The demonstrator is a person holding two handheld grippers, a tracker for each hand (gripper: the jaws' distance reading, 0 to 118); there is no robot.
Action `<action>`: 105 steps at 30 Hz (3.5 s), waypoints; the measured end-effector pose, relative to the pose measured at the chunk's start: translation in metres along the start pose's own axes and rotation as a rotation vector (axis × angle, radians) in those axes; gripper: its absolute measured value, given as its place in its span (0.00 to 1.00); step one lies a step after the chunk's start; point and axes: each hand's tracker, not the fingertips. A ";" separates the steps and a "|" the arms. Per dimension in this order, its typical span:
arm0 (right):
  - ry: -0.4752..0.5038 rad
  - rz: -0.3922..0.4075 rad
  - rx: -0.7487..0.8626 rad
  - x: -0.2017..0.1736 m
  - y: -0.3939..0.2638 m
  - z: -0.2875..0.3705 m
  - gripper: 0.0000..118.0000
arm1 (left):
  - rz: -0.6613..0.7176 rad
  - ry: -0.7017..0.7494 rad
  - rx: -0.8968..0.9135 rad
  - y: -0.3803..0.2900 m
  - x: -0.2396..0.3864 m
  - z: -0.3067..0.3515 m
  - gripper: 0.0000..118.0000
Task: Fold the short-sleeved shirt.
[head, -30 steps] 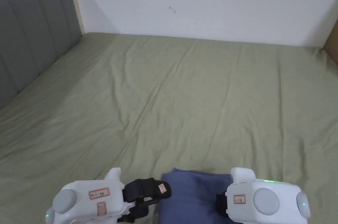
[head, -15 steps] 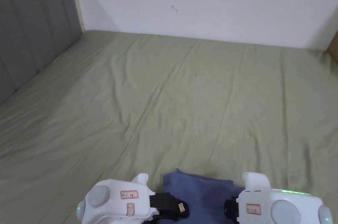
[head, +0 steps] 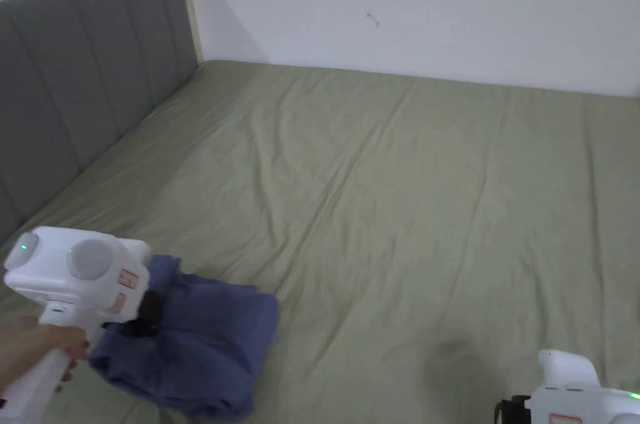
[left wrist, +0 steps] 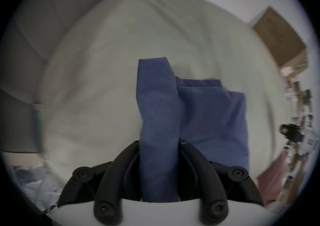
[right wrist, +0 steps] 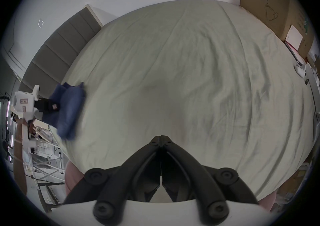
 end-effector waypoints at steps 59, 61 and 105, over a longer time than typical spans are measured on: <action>-0.341 0.121 0.927 -0.021 -0.006 0.231 0.00 | -0.007 -0.034 1.100 -0.137 0.281 0.271 0.00; -0.338 0.130 0.920 -0.022 -0.004 0.232 0.00 | 0.000 -0.024 1.101 -0.136 0.281 0.273 0.00; -0.334 0.142 0.938 -0.017 0.001 0.242 0.97 | 0.019 0.018 1.113 -0.139 0.293 0.277 0.95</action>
